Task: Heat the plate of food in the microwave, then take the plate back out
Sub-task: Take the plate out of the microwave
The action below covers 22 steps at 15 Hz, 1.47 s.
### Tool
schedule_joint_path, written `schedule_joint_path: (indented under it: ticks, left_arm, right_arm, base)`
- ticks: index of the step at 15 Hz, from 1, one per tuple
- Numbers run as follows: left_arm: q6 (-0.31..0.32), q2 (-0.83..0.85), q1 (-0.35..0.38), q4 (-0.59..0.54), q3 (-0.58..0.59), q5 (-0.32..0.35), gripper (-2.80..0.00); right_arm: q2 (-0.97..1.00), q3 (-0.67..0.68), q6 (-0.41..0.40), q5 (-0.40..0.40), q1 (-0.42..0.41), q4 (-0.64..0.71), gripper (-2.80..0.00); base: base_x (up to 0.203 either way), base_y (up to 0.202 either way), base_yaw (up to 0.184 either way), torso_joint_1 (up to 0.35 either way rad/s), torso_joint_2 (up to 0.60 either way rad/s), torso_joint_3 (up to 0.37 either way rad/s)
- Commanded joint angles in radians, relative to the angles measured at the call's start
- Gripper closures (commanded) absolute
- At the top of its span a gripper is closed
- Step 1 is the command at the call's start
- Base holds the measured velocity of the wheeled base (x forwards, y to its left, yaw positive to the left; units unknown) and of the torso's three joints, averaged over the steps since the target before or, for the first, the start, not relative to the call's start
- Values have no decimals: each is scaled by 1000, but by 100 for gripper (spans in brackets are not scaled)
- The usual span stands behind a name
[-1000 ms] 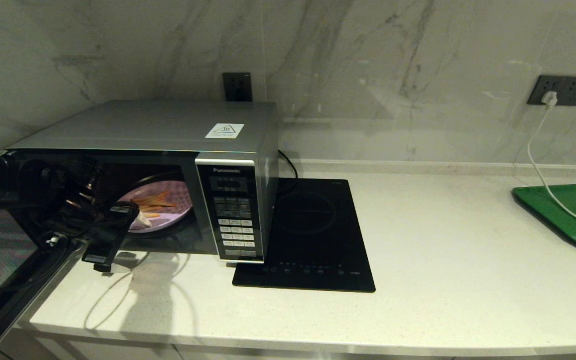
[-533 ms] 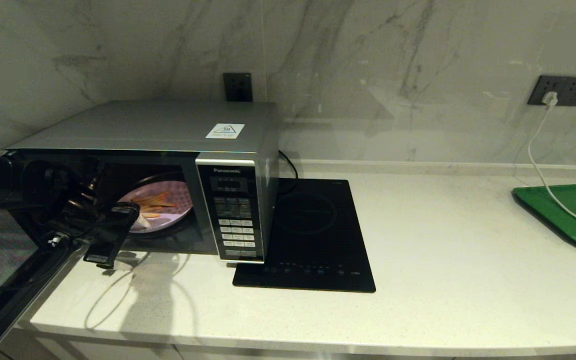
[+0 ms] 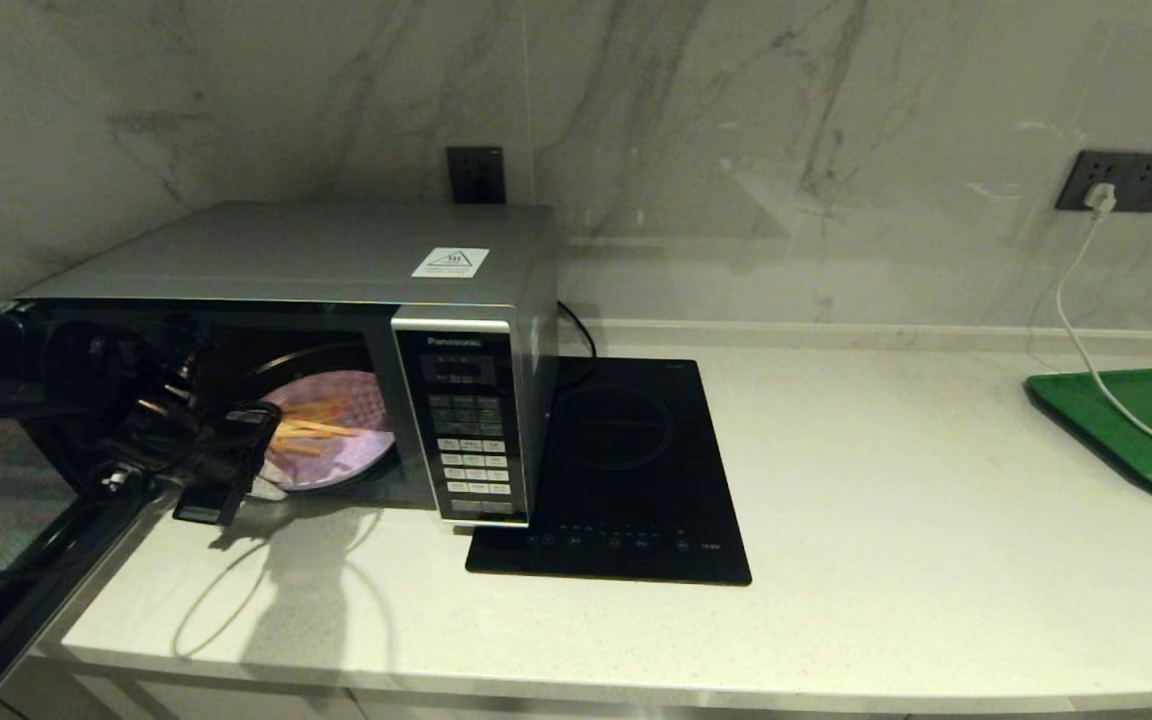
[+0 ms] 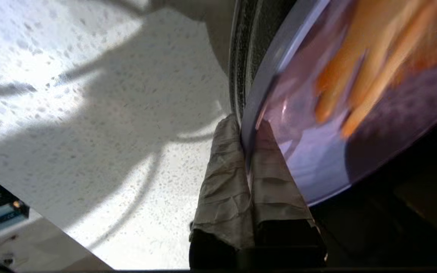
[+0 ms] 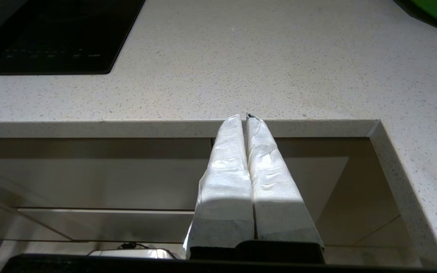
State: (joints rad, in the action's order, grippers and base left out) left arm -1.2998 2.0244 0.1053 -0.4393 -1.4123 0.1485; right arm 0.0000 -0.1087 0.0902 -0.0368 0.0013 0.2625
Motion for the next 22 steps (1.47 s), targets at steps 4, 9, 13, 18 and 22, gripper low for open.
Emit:
schedule_joint_path:
  ticks: [4, 9, 13, 18, 22]
  left_arm:
    - [-7, -3, 1, -7, 0, -3, 0]
    - [-8, -25, 8, -9, -21, 0, 0]
    - [-1, -59, 40, -19, -53, 4, 0]
    - [9, -82, 71, -52, -51, 8, 0]
    - [17, -167, 71, -73, 15, 60, 0]
  right_arm:
    - [0, 0, 0, 0, 0, 1, 0]
    - [0, 0, 0, 0, 0, 1, 0]
    - [0, 0, 0, 0, 0, 1, 0]
    - [0, 0, 0, 0, 0, 1, 0]
    - [0, 0, 0, 0, 0, 1, 0]
  base:
    - [0, 0, 0, 0, 0, 0]
    - [0, 0, 0, 0, 0, 0]
    - [0, 0, 0, 0, 0, 0]
    - [0, 0, 0, 0, 0, 0]
    - [0, 0, 0, 0, 0, 0]
